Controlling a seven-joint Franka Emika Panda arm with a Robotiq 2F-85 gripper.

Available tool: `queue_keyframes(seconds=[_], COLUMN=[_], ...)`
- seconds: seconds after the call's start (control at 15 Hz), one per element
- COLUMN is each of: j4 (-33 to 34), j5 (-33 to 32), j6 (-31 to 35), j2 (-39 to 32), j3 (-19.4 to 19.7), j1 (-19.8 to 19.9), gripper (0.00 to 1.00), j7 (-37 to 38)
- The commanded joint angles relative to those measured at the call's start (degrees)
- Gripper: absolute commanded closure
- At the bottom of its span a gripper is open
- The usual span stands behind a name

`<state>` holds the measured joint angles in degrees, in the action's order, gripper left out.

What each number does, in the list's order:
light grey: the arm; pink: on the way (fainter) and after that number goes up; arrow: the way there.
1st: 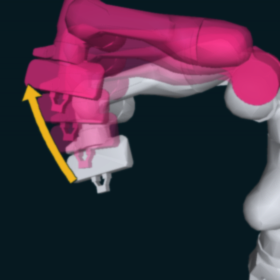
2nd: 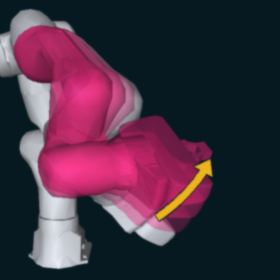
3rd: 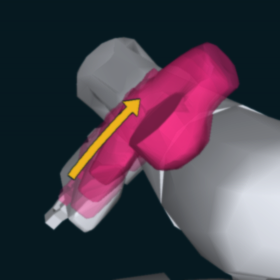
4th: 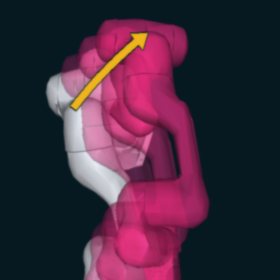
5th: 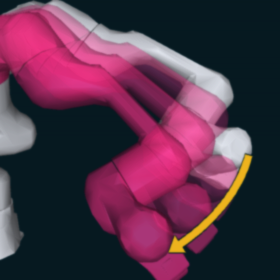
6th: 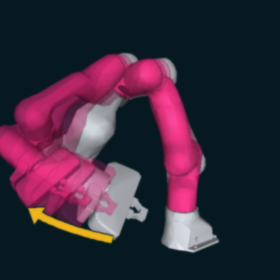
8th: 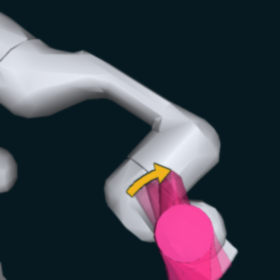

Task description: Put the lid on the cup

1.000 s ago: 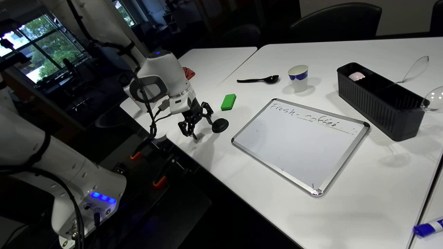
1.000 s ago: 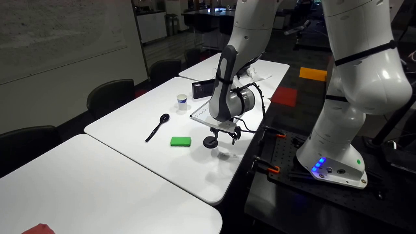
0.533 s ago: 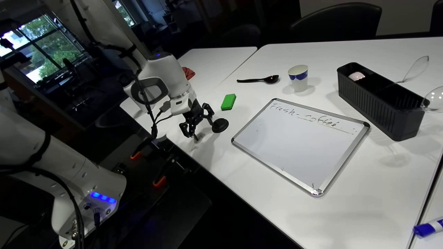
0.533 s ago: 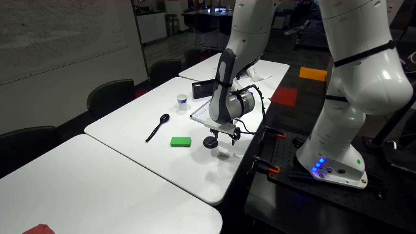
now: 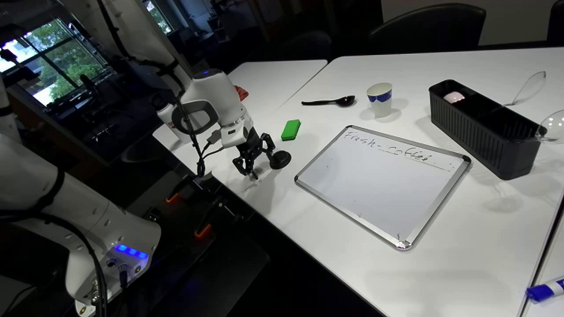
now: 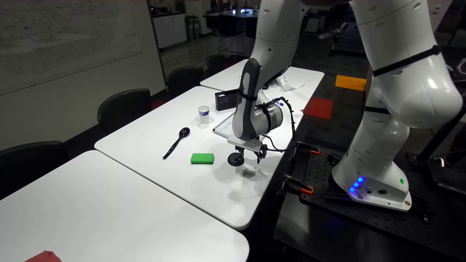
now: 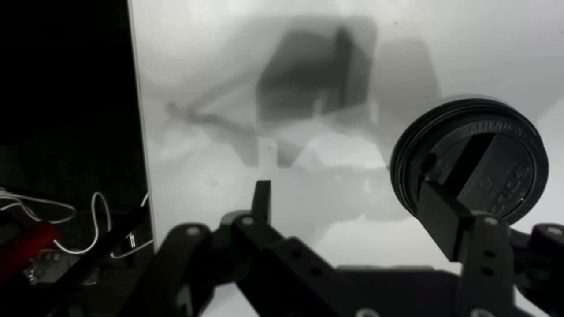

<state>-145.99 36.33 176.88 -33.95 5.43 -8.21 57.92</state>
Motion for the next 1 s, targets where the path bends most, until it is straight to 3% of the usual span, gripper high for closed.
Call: queue_keyframes(seconds=[0.0,0.93], j4=[1.27,0.32], j5=[-0.78,-0.63], j6=[1.32,1.87], j2=[-1.54,-0.58], j3=[0.46,0.59], j1=[-1.01,-4.11], gripper=[0.19,0.15], j7=[1.98,2.26])
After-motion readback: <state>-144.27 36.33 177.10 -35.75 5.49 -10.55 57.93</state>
